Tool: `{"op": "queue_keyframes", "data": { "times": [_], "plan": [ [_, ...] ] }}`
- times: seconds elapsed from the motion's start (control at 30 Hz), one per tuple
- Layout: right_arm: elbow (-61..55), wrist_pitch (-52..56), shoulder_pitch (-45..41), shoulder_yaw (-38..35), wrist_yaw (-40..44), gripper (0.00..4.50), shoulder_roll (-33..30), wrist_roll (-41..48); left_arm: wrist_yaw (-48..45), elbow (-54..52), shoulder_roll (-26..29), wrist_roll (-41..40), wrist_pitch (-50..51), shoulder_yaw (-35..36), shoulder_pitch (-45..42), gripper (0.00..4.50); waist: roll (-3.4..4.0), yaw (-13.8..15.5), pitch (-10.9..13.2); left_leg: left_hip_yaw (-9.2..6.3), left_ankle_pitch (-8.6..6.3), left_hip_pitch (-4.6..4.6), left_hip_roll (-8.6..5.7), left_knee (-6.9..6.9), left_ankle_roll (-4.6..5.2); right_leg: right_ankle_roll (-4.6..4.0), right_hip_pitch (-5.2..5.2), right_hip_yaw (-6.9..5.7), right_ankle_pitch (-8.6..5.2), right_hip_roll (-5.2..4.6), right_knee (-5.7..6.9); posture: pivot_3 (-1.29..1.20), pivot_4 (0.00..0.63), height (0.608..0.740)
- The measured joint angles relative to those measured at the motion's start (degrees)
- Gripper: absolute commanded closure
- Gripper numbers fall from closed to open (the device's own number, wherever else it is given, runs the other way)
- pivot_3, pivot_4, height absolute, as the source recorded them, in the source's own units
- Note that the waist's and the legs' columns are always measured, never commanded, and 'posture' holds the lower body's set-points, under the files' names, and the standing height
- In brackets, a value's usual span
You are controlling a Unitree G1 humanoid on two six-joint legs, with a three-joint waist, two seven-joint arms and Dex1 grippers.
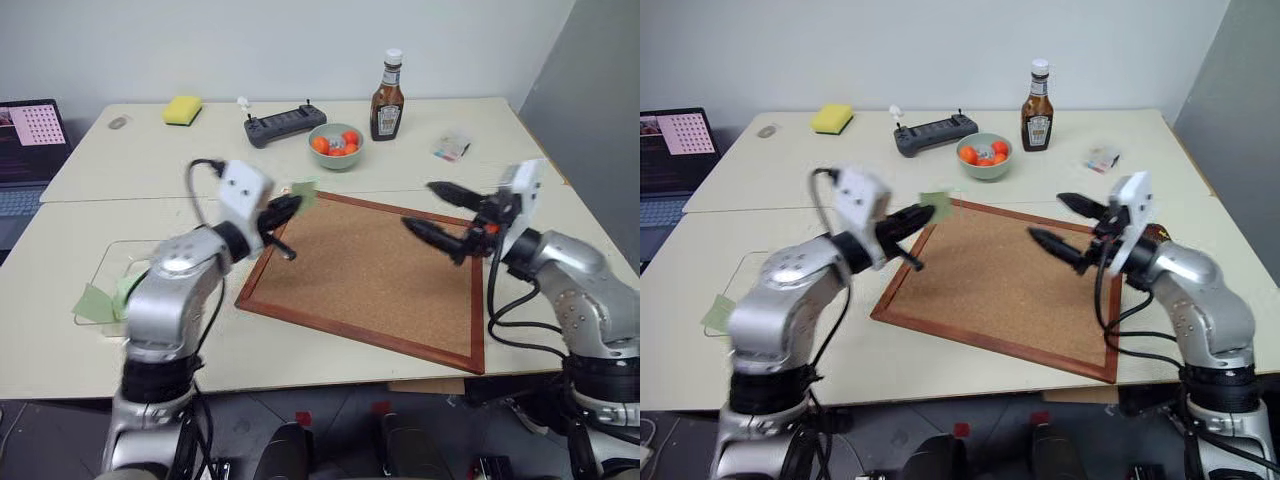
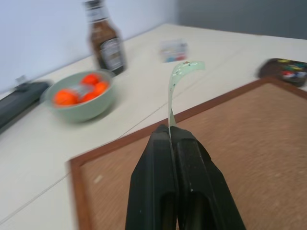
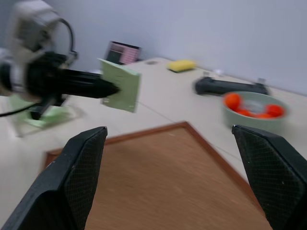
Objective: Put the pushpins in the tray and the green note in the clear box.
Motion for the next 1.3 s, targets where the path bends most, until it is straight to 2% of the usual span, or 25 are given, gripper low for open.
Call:
{"op": "queue_keyframes", "data": {
  "times": [0.1,0.27,0.47,0.57,0.6,0.73,1.0,1.13,1.17,1.2,1.3],
  "plan": [
    [-2.6,3.0,-1.2,3.4,0.8,0.08,2.2,3.5,7.2,-5.1,0.2,1.2,3.9,9.0,5.1,4.50,-0.02,0.3,0.0,-0.01,0.00,0.02,0.01,0.01,0.00,0.00,0.00,-0.01,0.00,0.00,-0.01,0.00,0.150,0.740],
    [-2.4,3.9,-4.9,6.3,3.1,0.08,3.9,5.2,18.3,-7.2,-0.8,5.5,4.9,20.7,8.8,4.50,-0.04,0.9,0.0,-0.03,-0.01,0.02,0.00,0.00,-0.01,0.00,-0.01,-0.06,0.00,-0.01,-0.03,0.00,0.150,0.740],
    [1.1,3.2,-6.0,8.2,4.7,0.08,5.3,4.4,24.2,-6.7,-5.8,5.8,5.5,25.8,13.6,4.50,-0.13,1.3,0.0,-0.04,-0.01,-0.02,-0.08,0.00,-0.01,-0.01,0.00,-0.10,0.00,-0.12,-0.07,0.00,0.150,0.740],
    [1.7,2.9,-6.0,8.2,4.9,0.00,5.2,3.3,26.0,-6.6,-8.1,5.3,7.4,26.5,14.5,4.02,-0.16,1.2,0.0,-0.06,-0.01,-0.02,-0.02,-0.01,-0.02,-0.01,-0.01,-0.12,0.00,-0.11,-0.05,0.00,0.150,0.740],
    [1.7,2.9,-6.0,8.2,4.9,0.00,5.2,3.1,26.3,-6.8,-8.5,5.0,7.8,26.5,15.0,3.70,-0.16,1.1,0.0,-0.06,-0.01,-0.02,-0.01,-0.02,-0.02,-0.01,-0.01,-0.12,0.00,-0.11,-0.05,0.00,0.150,0.740],
    [1.7,2.9,-6.0,8.1,4.8,0.00,5.0,3.0,26.7,-7.1,-9.6,4.3,8.7,26.5,16.6,2.94,-0.16,1.0,0.0,-0.06,-0.01,-0.02,0.02,-0.02,-0.02,-0.02,-0.02,-0.12,0.01,-0.11,-0.05,0.00,0.150,0.740],
    [1.6,2.8,-4.5,7.8,3.9,0.00,4.9,2.8,26.7,-6.6,-6.9,2.8,8.6,26.6,16.3,1.26,-0.16,1.0,0.0,-0.04,-0.01,-0.01,-0.01,-0.03,-0.02,-0.04,-0.02,-0.11,0.02,-0.09,-0.05,0.00,0.150,0.740],
    [1.1,2.9,-3.0,6.6,1.5,0.00,4.5,2.6,23.5,-6.9,-5.0,1.1,7.1,24.6,16.5,0.43,-0.16,1.0,0.0,-0.03,-0.01,-0.01,-0.02,-0.03,-0.02,-0.04,-0.01,-0.10,0.02,-0.09,-0.06,0.00,0.150,0.740],
    [0.6,3.2,-2.3,5.8,0.2,0.00,4.5,2.7,21.6,-7.7,-5.0,-0.4,6.2,23.3,17.0,0.37,-0.16,1.1,0.0,-0.03,-0.01,-0.02,-0.02,-0.03,-0.03,-0.04,0.00,-0.10,0.02,-0.10,-0.07,0.00,0.150,0.740],
    [0.2,3.6,-2.0,5.1,-1.2,0.00,4.7,2.8,19.7,-8.8,-5.0,-1.8,5.7,21.6,17.6,0.03,-0.16,1.1,0.0,-0.01,-0.01,-0.04,-0.04,-0.03,-0.03,-0.04,-0.01,-0.08,0.02,-0.10,-0.08,0.00,0.150,0.740],
    [-1.1,3.7,-0.6,3.8,-7.4,0.00,5.5,0.5,15.9,-11.4,-4.6,-4.0,4.3,15.7,19.0,0.01,-0.16,1.1,0.0,0.00,-0.01,-0.04,-0.01,-0.04,-0.04,-0.04,-0.02,-0.03,0.02,-0.13,-0.08,0.00,0.150,0.740]
  ]
}}
